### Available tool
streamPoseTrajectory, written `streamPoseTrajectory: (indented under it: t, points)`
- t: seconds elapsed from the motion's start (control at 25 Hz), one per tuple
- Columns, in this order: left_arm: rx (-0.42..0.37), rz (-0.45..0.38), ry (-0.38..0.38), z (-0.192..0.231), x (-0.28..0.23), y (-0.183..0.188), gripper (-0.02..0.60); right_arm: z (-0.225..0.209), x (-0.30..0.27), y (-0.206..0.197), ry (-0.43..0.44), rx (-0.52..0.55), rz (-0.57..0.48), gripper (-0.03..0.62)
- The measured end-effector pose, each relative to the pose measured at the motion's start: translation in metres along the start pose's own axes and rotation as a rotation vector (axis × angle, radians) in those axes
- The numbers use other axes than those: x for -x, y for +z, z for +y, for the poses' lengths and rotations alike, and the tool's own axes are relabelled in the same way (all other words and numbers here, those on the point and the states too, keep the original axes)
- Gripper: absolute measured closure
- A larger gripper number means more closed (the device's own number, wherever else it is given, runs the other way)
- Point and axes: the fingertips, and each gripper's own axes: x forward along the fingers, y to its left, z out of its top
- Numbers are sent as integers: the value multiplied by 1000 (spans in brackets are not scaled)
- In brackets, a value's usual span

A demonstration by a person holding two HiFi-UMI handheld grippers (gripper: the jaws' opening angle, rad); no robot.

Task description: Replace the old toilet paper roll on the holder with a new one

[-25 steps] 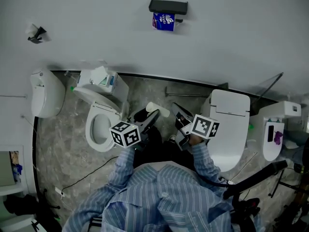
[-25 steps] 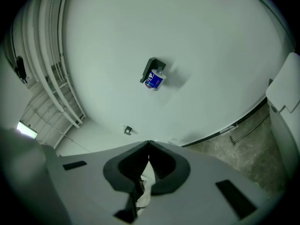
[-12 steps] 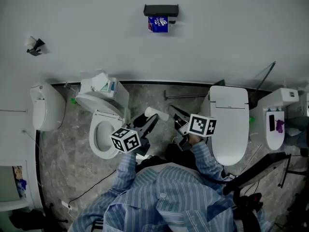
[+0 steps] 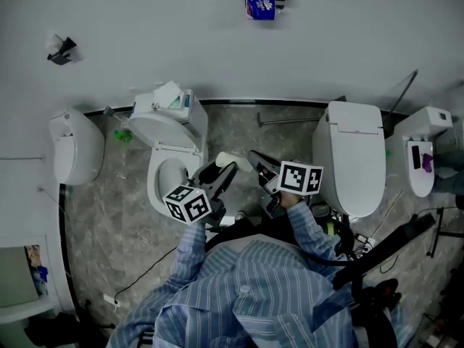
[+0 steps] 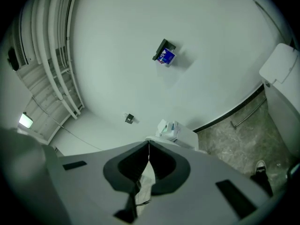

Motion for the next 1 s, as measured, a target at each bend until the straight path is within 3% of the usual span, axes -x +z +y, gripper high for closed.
streamPoseTrajectory:
  t: [0.32, 0.68, 1.0]
  points:
    - [0, 43, -69, -6, 47, -32, 405, 4, 25, -64, -79, -21, -60, 586]
    - [-42, 81, -162, -36, 58, -58, 405, -1, 63, -94, -145, 0, -124, 588]
    - [-37, 54, -169, -38, 76, -65, 405, 5, 65, -112, -145, 25, -117, 588]
